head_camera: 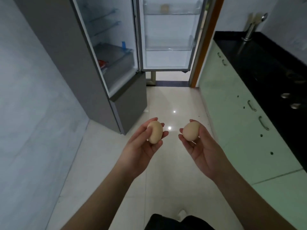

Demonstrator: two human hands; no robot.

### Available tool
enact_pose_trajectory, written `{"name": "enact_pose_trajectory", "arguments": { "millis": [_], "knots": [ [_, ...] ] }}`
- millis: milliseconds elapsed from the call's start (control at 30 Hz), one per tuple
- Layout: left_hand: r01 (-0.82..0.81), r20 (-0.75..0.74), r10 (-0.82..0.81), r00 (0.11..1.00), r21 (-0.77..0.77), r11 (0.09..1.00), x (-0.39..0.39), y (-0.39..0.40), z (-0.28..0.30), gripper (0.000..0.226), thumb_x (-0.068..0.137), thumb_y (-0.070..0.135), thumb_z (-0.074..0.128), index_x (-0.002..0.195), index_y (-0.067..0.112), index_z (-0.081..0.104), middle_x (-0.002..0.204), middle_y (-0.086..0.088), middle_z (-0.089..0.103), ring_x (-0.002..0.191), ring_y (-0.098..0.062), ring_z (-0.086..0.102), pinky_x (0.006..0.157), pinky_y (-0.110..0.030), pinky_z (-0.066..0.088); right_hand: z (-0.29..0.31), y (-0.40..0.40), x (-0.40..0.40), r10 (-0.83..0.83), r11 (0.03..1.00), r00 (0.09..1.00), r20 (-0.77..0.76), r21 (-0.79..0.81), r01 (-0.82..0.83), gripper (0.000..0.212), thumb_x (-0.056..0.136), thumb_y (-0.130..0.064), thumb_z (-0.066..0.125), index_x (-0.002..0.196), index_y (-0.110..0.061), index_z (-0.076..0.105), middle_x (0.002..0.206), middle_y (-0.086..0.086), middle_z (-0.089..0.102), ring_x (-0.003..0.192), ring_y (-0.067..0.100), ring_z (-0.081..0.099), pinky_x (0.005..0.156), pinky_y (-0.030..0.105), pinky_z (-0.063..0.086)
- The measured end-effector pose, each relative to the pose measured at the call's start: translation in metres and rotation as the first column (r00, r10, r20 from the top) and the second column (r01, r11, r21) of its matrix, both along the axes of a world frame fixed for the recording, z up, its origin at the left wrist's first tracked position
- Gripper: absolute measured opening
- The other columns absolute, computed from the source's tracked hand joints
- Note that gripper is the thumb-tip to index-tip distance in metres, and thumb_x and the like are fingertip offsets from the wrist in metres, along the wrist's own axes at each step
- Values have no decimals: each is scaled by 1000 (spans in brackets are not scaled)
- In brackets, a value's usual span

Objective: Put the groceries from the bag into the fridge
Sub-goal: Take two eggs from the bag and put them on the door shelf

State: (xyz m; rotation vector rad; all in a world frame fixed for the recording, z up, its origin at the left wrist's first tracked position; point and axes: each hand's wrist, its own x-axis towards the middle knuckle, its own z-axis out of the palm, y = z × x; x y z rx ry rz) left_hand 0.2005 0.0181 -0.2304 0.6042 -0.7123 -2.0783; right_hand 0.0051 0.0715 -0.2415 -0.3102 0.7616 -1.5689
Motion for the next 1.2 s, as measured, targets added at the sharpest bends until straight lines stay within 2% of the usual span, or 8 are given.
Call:
{"name": "enact_pose_trajectory", "arguments": {
  "millis": [167,300,500,667,1033,1200],
  "knots": [
    [-69,-31,69,997,-8,998,-17,-43,8,45,94,19,54,137,9,52,121,-15,63,109,-30,65,77,-26,59,1,-54,-15,85,996,996,40,-26,-84,34,97,-26,48,125,-9,56,128,23,47,108,28,63,83,34,55],
    [-112,-27,111,993,-22,993,-45,-78,16,41,92,19,54,133,13,55,120,-15,63,108,-30,65,76,-26,59,8,-99,-39,145,987,988,51,-75,-141,38,97,-25,49,131,-9,50,131,25,44,111,29,62,83,35,55],
    [-174,-32,173,984,-52,983,-80,-129,33,35,92,19,54,126,14,62,117,-14,65,103,-27,68,75,-26,59,24,-163,-77,215,973,973,80,-106,-206,35,95,-25,49,127,-11,54,134,27,44,112,30,59,82,35,56],
    [-209,-61,205,977,-72,975,-90,-168,42,34,95,17,52,128,13,60,118,-14,66,104,-28,68,72,-26,59,36,-211,-90,230,969,971,74,-114,-221,34,95,-25,49,124,-10,57,132,25,46,111,28,61,82,33,56],
    [-218,-88,209,974,-121,968,-69,-295,56,35,90,21,58,124,15,63,125,-18,60,105,-28,67,75,-25,59,53,-336,-56,210,970,978,16,-132,-206,34,93,-27,49,121,-9,57,128,23,48,116,30,54,80,31,56],
    [-178,-133,164,977,-100,979,-47,-355,65,30,95,18,53,123,14,64,121,-17,63,104,-28,67,75,-26,60,63,-391,-34,196,967,981,9,-167,-192,31,95,-26,47,120,-9,56,121,17,55,113,27,57,86,34,55]
  ]
}}
